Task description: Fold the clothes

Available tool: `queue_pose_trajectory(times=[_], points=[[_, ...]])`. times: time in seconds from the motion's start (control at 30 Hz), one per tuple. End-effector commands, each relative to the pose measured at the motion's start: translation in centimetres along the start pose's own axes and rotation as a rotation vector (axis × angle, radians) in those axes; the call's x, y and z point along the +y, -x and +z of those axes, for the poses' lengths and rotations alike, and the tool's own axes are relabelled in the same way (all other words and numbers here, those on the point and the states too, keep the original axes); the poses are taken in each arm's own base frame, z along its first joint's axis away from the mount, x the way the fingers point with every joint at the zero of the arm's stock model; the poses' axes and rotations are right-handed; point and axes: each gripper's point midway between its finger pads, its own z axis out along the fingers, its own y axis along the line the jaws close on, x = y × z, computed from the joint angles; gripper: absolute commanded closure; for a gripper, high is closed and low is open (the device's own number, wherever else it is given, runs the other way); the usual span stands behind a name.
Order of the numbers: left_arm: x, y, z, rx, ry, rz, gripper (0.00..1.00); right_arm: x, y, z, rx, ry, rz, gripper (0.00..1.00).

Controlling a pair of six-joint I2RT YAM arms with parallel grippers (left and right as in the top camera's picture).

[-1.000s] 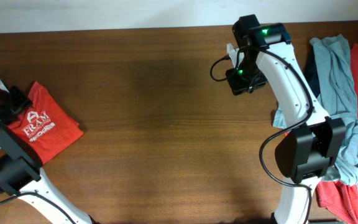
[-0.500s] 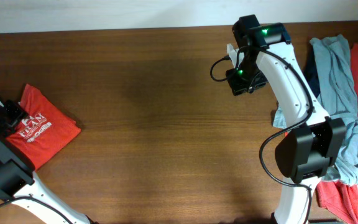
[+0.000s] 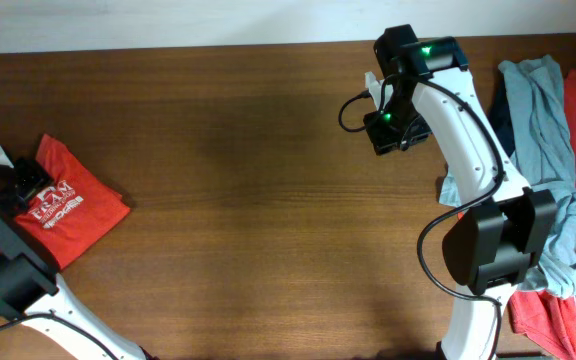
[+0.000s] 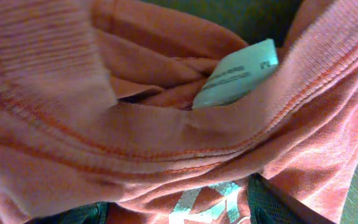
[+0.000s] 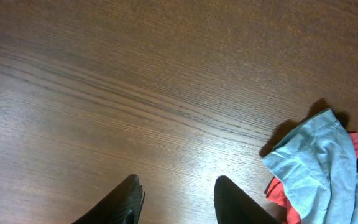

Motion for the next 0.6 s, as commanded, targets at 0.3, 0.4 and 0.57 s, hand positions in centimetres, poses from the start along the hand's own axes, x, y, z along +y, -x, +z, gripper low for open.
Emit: queue_pose_trajectory(times=[0.3,0.4,0.57], points=[[-9.0,-4.4,7.2,0.127,-0.064,0.511,0.29,-0.4,-0.3,-0.1,0.012,-0.005,0.018,0.57],[-11.5,-5.1,7.4,0.121,-0.074,0.624,0.27,-0.4,-0.3,-0.1,0.011,-0.005,0.018,0.57],[-12.0,-5.0,6.9,0.123,-0.024,0.641,0.24,-0.4,-0.3,-0.1,0.012,-0.005,0.017,0.57]])
